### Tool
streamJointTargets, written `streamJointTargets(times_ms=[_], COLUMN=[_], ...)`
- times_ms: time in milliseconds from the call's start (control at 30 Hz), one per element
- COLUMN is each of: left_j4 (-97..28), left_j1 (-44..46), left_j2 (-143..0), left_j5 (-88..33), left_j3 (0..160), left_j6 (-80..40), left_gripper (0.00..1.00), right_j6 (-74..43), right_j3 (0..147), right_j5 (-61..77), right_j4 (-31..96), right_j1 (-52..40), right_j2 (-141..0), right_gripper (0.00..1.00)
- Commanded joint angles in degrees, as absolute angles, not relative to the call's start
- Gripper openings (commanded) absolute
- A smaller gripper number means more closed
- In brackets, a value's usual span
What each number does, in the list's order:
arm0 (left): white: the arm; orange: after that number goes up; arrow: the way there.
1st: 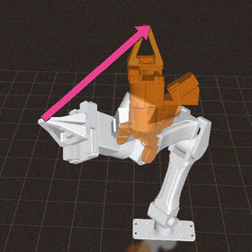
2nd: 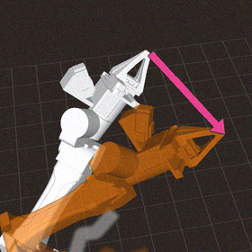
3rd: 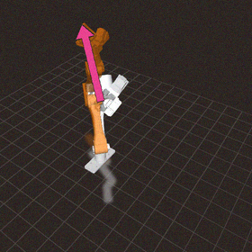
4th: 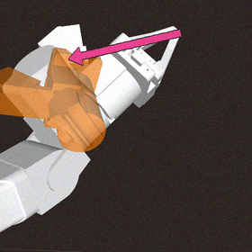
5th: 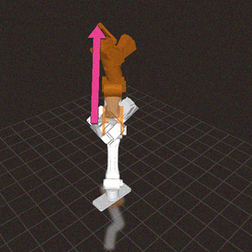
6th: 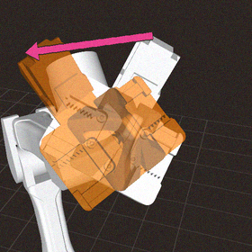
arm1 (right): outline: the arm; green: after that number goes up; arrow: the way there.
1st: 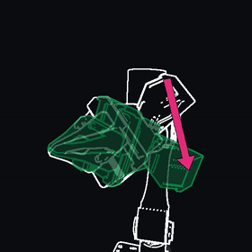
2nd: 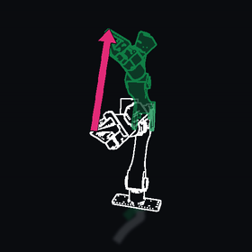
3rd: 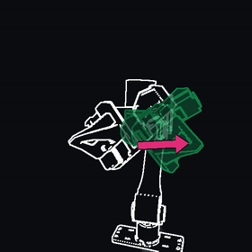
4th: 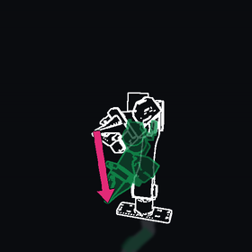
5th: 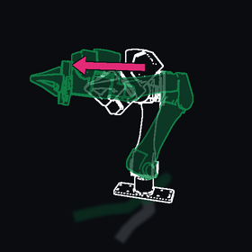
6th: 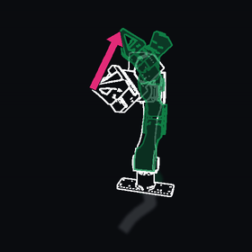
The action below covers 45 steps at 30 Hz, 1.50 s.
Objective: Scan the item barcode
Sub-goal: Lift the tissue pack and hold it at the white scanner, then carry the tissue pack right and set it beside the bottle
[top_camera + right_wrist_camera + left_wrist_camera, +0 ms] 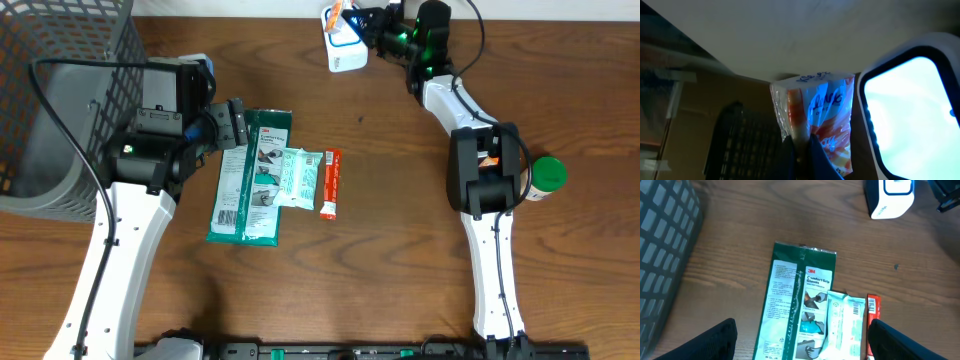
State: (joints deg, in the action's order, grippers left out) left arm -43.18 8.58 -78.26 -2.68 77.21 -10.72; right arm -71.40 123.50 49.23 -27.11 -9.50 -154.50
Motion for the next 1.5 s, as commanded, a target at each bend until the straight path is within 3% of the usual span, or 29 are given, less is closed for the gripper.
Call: streamJointTargets(times_ms=[0,167,333,500,767,967,1233,1467], left_j4=[-43.27,-43.27,-43.27,-43.27,-43.27,-43.27,-43.27,-43.27], left_j1=[8.60,8.60,8.60,8.60,8.60,8.60,8.60,8.60], left_j2=[-78.30,-78.30,-78.30,-78.30,-78.32,-78.32,-78.32,-78.32], left_j5=[-2.37,-2.37,-2.37,-2.37,-2.37,-2.37,-2.37,-2.37], left_j3=[77.14,77.14,77.14,77.14,77.14,77.14,77.14,77.14], left_j6=[-11.05,-11.05,-11.05,-11.05,-11.05,-11.05,-11.05,-11.05], left_gripper=[0.84,0.84,0.84,0.84,0.84,0.84,0.84,0.84], right_j6=[-70.96,-60.97,-37.98,-17.91,-8.93,-9.41,-9.26,-6.98], right_j3=[124.33,124.33,124.33,124.33,122.67,110.06,88.40,75.46], right_j5=[50.46,50.19,44.10,27.99,4.32,-2.42,-7.46,-24.71], right_j4=[-25.67,-9.91,23.22,53.01,86.28,87.61,69.58,56.16], right_j1=[-8.82,-8.82,-8.93,-8.95,-9.08,-9.43,-9.41,-9.10], right_j2=[-148.16,-138.61,-126.10,-115.37,-111.57,-111.66,-111.66,-111.66], right_gripper=[0.02,0.02,0.01,0.01,0.01,0.01,0.01,0.01])
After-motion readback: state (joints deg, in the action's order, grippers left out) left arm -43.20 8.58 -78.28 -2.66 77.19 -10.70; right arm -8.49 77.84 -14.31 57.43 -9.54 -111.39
